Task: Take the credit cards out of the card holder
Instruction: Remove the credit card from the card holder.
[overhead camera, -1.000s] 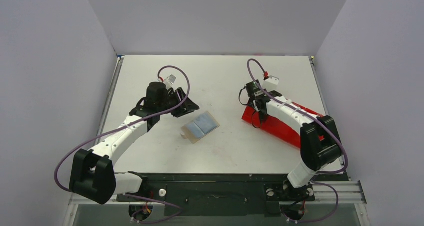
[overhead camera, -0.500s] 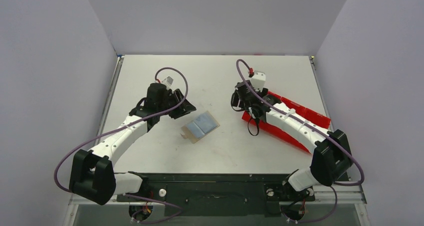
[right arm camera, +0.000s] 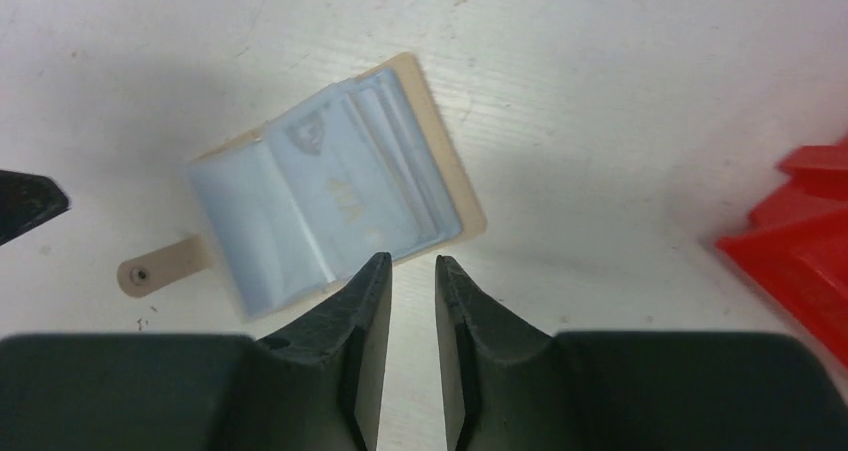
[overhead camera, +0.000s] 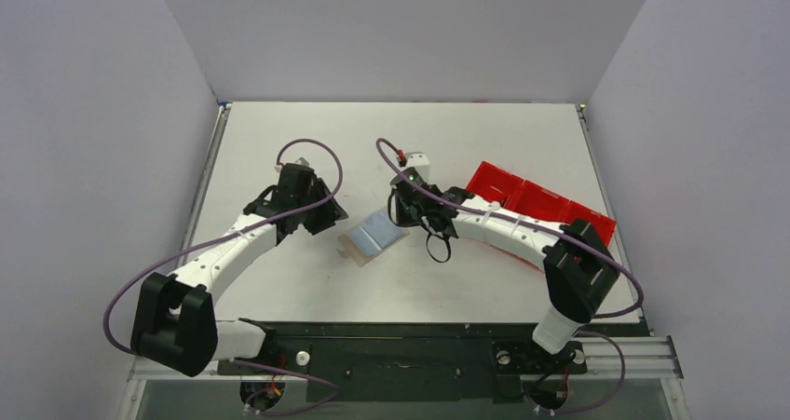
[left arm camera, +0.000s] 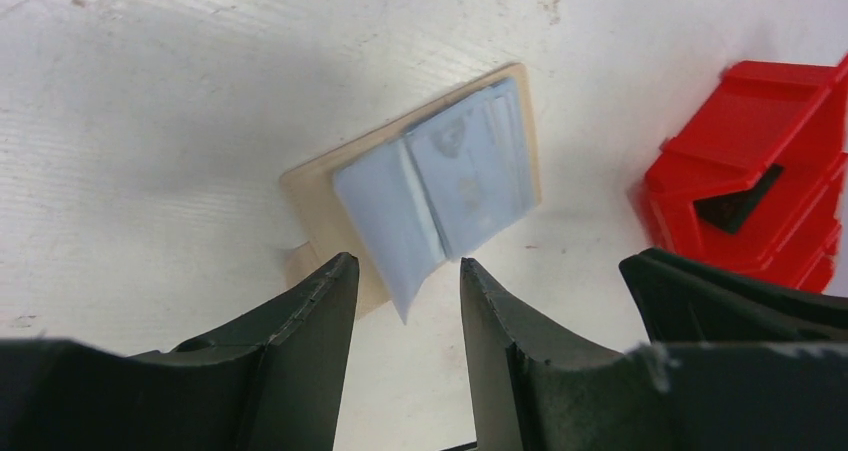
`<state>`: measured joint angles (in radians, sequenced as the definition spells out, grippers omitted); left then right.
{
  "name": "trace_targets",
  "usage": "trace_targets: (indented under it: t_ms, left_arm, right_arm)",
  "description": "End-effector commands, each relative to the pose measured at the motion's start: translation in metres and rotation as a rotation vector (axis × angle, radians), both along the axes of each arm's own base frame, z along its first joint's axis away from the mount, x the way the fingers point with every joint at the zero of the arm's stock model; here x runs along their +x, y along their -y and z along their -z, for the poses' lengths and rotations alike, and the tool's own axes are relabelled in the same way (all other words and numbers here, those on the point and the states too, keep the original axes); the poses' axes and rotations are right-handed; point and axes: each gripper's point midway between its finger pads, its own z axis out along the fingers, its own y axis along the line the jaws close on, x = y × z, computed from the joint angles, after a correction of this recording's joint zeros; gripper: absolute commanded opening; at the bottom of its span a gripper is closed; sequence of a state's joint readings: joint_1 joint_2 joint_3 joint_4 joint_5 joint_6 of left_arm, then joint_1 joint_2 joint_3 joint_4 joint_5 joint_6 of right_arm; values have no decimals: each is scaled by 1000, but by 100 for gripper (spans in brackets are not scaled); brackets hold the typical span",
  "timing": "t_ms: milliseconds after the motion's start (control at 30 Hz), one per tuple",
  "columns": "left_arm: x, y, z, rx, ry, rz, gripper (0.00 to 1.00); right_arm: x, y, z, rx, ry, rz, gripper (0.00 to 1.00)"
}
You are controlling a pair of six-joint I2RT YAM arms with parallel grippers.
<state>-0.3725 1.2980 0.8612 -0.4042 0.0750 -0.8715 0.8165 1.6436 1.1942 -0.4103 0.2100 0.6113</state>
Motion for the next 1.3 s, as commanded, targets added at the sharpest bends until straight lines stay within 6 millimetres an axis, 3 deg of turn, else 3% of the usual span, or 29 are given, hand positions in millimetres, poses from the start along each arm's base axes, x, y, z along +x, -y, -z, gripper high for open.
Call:
trace_targets:
  t_ms: [0, 167, 367, 767, 1000, 1267]
  left_arm:
    - [-7, -12, 28, 61, -73, -57, 39]
    - [-13, -10, 45, 74, -112, -55, 25]
    - [-21, -9, 65, 90, -163, -54, 0]
    - [-31, -9, 101, 118, -247, -55, 0]
    - [-26, -12, 106, 146, -249, -70, 0]
    - [-19, -12, 105, 153, -249, -70, 0]
  right_arm:
    - [4, -43, -10, 79, 14, -91, 16]
    - [1, -60, 14, 58, -37, -131, 2]
    - [-3, -65, 36, 30, -85, -144, 0]
    - [-5, -66, 57, -10, -110, -148, 0]
    - [-8, -63, 66, -31, -124, -144, 0]
    - [-19, -79, 71, -12, -152, -190, 0]
